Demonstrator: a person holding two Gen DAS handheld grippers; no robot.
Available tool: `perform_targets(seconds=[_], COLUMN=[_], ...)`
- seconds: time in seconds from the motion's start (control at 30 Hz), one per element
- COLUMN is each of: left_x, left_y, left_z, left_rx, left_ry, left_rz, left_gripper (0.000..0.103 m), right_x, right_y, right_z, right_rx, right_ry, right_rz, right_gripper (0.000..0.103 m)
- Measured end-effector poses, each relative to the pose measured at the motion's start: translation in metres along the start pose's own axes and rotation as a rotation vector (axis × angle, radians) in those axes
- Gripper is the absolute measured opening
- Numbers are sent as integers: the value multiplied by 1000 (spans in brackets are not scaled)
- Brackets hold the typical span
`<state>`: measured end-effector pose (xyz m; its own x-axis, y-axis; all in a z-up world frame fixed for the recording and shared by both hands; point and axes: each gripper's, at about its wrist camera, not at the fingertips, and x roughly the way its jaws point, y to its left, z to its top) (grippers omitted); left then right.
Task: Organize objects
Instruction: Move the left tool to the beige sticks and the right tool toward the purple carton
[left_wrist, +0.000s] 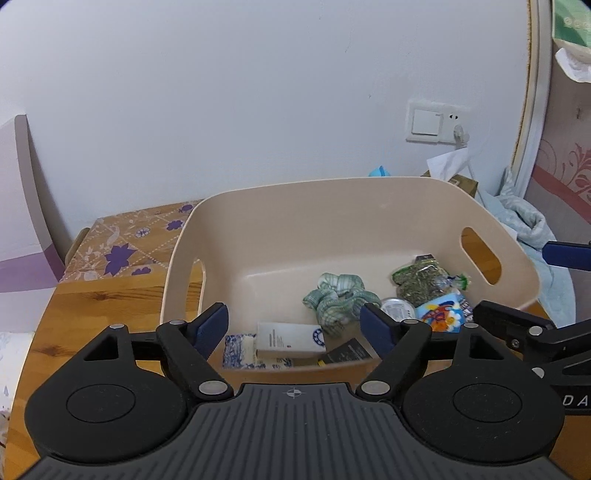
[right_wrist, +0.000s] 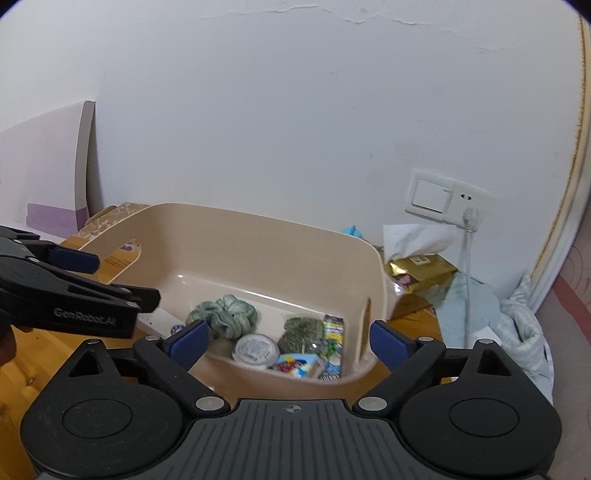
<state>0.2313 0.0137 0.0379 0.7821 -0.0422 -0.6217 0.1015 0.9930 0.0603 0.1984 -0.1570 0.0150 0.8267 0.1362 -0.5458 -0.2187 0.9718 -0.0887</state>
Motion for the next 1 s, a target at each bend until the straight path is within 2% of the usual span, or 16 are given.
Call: perform_targets(seconds=[0.27, 0.5, 0.87, 1.0], left_x=[-24, -37, -10, 4], left_y=[-4, -11, -31, -36], left_z=[-11, -27, -67, -79], left_rx=[0, 3, 43, 56], left_ry=[-35, -23, 78, 120], left_rz=[-1, -23, -44, -80], left_gripper=[86, 86, 86, 86], right_x=[-15, -18, -13, -7], right_y=[-7, -9, -9, -14], right_z=[-23, -43, -74, -84], right_rx=[8, 24, 30, 45], right_ry=[43, 80, 160, 191], right_rz=[-25, -30, -28, -33], right_gripper=[99, 99, 101, 101])
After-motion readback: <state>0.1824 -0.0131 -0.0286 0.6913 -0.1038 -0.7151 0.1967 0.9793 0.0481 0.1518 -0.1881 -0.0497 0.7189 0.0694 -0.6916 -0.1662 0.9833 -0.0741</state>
